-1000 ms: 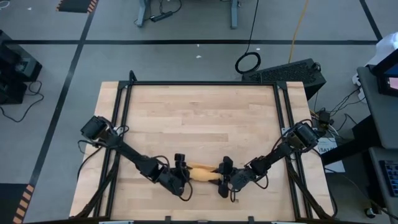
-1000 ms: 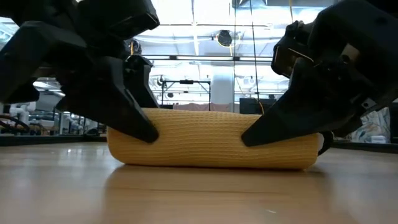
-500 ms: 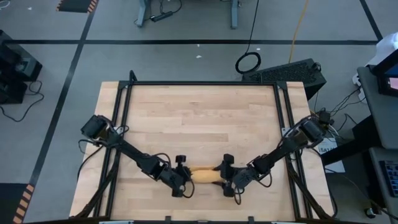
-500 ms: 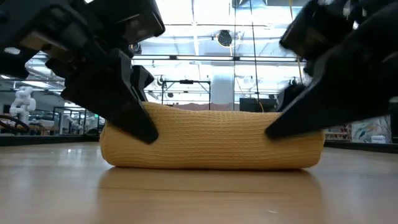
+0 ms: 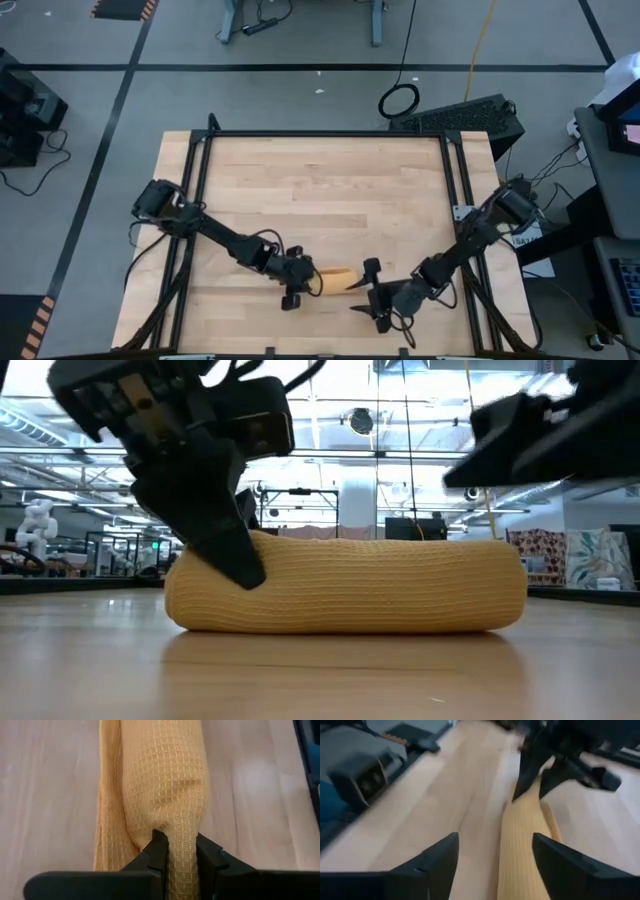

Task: Roll towel
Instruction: Roll the yellow towel

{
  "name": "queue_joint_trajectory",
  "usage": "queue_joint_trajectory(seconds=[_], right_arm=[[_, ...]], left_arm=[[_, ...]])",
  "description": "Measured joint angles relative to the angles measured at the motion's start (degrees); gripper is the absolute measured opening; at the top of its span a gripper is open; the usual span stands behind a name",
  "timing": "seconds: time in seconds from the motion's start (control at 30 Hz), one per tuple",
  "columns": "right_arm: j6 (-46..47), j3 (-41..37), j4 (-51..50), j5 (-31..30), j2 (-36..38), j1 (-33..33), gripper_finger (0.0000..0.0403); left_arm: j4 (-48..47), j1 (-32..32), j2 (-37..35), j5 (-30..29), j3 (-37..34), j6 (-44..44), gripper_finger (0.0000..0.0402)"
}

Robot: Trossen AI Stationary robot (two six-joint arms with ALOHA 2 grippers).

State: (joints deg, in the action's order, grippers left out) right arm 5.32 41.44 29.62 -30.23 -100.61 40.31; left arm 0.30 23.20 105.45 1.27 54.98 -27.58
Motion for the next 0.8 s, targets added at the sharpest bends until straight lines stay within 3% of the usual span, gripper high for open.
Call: queue_joint_trajectory(seconds=[0.27,0.53,0.63,0.8], right_arm=[[2.4,0.0,15.0,-3.5,-9.0,-4.9,0.0183],[15.6,0.2,15.8,5.2,-13.3,-10.8,0.0106],[20.0,0.2,15.8,7.7,-13.8,-12.2,0.008],[25.2,0.3,15.3,11.2,-13.8,-13.9,0.0058]], left_arm=[[-0.9,-3.5,0.0,5.8,0.0,-1.9,0.0056],[-1.1,-2.9,0.1,4.5,0.0,-1.5,0.0063],[-1.2,-2.1,0.1,3.8,0.0,-1.6,0.009],[-3.4,-1.1,-0.3,3.5,-0.1,-1.5,0.017]])
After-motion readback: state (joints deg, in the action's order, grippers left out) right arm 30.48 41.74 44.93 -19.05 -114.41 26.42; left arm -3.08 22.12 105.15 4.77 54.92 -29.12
